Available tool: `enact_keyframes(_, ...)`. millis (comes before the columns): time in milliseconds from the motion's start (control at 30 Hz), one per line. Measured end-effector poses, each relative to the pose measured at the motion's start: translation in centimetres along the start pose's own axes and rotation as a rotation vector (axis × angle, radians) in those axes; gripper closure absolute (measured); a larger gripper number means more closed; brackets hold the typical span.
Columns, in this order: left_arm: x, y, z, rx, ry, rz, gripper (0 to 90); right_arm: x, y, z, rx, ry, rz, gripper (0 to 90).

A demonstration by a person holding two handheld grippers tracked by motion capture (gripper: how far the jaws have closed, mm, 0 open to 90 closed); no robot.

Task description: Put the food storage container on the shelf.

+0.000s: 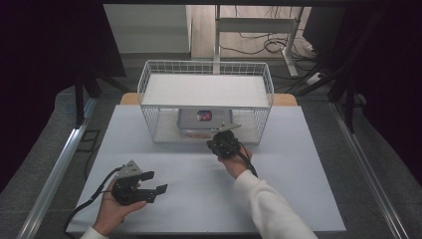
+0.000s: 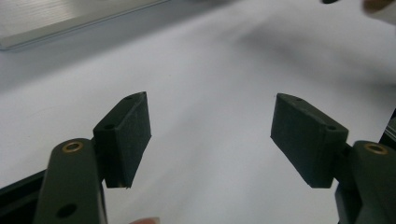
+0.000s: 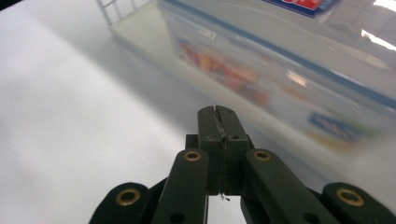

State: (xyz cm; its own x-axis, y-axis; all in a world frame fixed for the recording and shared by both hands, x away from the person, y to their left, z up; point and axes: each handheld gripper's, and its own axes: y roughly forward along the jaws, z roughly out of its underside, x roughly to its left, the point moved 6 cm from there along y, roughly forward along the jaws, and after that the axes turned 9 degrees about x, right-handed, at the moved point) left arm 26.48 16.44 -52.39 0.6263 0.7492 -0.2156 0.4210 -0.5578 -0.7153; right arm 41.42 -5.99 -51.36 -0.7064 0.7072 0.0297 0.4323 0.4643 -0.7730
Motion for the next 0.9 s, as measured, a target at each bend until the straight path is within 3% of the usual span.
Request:
enact_keyframes(333, 0.4, 0.4, -0.3, -0.003, -0.013, -0.008, 28.5, -0.8, -6.2, 6.1, -0.036, 0.023, -0.038, 88.7)
enact_keyframes(667, 0.8, 0.9, -0.2, 0.017, 0.003, -0.032, 28.5, -4.0, -11.0, 11.8, -0.052, 0.108, -0.064, 85.5)
enact_keyframes(733, 0.8, 0.9, -0.2, 0.018, 0.008, -0.033, 28.4, -4.4, -11.5, 12.7, -0.049, 0.114, -0.072, 79.4)
enact_keyframes(833, 0.8, 0.9, -0.3, 0.015, 0.005, -0.036, 28.3, -4.7, -12.3, 13.7, -0.057, 0.105, -0.073, 53.9)
enact_keyframes(900, 0.8, 1.0, -0.3, 0.017, 0.004, -0.039, 28.0, -4.9, -12.7, 14.1, -0.069, 0.121, -0.071, 41.9)
